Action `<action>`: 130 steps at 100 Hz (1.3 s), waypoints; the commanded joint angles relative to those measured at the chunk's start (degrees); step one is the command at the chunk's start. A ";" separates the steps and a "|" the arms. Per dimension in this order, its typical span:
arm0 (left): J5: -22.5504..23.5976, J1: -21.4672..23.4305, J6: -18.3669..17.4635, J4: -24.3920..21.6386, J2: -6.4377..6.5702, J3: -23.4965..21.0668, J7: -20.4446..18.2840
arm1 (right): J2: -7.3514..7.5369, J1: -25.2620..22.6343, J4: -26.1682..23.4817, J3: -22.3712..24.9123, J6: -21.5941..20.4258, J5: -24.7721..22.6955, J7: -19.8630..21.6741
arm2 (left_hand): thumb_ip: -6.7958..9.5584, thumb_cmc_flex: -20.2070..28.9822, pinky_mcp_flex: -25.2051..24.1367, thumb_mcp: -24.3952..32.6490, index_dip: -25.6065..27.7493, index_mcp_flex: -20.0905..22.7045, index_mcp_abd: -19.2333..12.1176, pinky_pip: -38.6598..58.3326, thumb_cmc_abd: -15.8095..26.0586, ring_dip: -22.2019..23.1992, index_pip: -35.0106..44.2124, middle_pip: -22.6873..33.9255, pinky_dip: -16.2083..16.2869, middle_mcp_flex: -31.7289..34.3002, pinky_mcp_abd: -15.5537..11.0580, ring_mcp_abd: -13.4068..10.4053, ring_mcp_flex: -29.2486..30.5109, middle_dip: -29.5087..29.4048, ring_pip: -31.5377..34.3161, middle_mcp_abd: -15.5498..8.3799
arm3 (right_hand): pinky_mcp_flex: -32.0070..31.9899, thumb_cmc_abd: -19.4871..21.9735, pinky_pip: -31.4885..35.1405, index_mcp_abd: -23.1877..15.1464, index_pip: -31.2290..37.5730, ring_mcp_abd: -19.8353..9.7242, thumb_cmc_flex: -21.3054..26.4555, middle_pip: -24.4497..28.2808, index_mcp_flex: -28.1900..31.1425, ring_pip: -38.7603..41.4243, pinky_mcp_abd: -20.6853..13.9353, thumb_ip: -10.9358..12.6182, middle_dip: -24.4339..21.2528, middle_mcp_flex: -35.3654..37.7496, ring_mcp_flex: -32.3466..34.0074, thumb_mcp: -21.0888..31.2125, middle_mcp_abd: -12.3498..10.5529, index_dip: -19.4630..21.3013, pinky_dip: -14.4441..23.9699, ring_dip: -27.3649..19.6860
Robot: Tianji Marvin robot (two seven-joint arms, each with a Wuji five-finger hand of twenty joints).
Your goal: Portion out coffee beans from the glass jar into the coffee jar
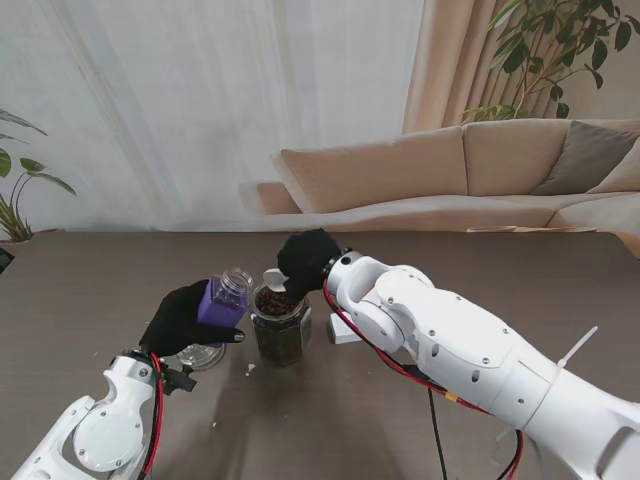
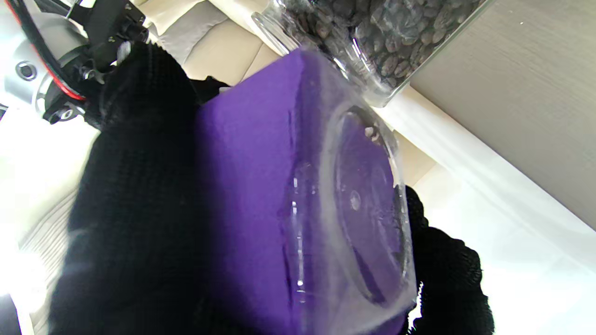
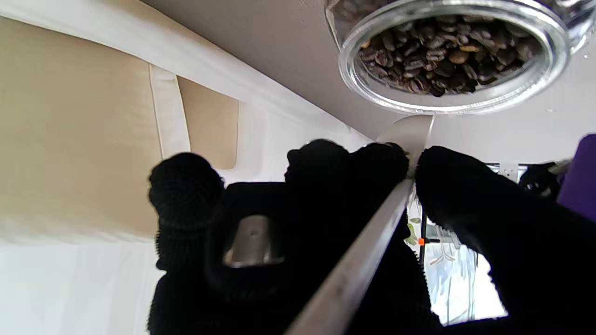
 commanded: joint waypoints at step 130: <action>-0.42 -0.38 0.34 -0.16 -0.06 1.00 -0.94 | -3.70 2.75 7.60 -6.48 1.45 7.88 -0.21 | 1.59 21.63 -2.55 21.99 3.80 4.56 -6.99 -0.62 33.37 2.20 8.29 6.23 0.85 4.37 -3.63 2.84 3.39 3.00 8.78 -1.78 | 5.16 0.87 -0.65 -1.77 1.33 -6.02 -0.73 0.47 0.66 -0.12 -1.30 1.40 0.19 0.77 1.58 -0.17 0.38 0.58 -0.13 -0.38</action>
